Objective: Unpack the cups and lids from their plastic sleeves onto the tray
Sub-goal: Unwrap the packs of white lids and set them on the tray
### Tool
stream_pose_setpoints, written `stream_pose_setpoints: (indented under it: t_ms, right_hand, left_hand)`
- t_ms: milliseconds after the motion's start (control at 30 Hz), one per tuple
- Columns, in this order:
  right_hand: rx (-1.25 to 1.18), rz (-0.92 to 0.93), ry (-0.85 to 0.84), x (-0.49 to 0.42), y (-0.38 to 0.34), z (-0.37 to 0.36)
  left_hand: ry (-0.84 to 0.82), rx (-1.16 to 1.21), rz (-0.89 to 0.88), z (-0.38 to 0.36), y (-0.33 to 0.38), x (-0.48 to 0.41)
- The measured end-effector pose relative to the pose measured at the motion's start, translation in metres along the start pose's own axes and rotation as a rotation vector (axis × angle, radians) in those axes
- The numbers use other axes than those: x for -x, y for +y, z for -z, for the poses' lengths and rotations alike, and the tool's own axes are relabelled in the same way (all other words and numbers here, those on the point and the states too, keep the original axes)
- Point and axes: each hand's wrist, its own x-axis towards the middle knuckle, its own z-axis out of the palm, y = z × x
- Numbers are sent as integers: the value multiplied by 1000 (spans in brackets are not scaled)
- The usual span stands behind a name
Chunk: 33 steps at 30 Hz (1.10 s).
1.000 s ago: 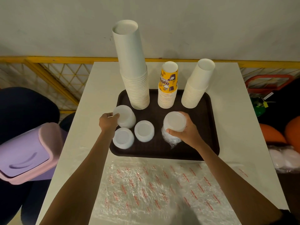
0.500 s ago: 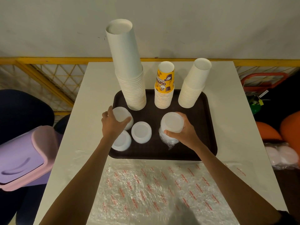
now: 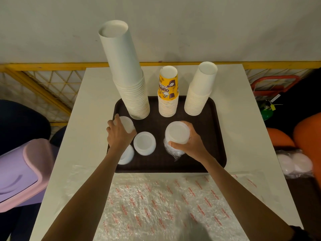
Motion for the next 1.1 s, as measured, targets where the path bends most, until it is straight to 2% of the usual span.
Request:
stream_pose_setpoints:
  t_ms: [233, 567, 667, 733, 800, 867, 933, 1033, 1100]
  right_hand:
    - [3, 9, -8, 2, 0, 0]
    - [16, 14, -31, 3, -1, 1]
    - [19, 12, -38, 2, -2, 2]
    - [8, -14, -42, 2, -2, 2]
    - [4, -31, -41, 3, -3, 2]
    - [8, -30, -42, 4, -5, 2]
    - [10, -32, -40, 5, -7, 2]
    - [46, -57, -15, 5, -8, 0]
    - [64, -55, 11, 7, -9, -2]
  left_hand:
    - [-8, 85, 38, -2, -4, 3]
    - [-21, -40, 22, 2, -3, 4]
    - [83, 38, 2, 13, 10, 11]
    - [214, 152, -72, 21, 22, 26]
    - [273, 296, -183, 23, 38, 47]
    - [190, 387, -294, 18, 56, 68]
    - [45, 372, -355, 5, 73, 81]
    - [-122, 329, -312, -15, 90, 86]
    - [-174, 305, -264, -24, 96, 86]
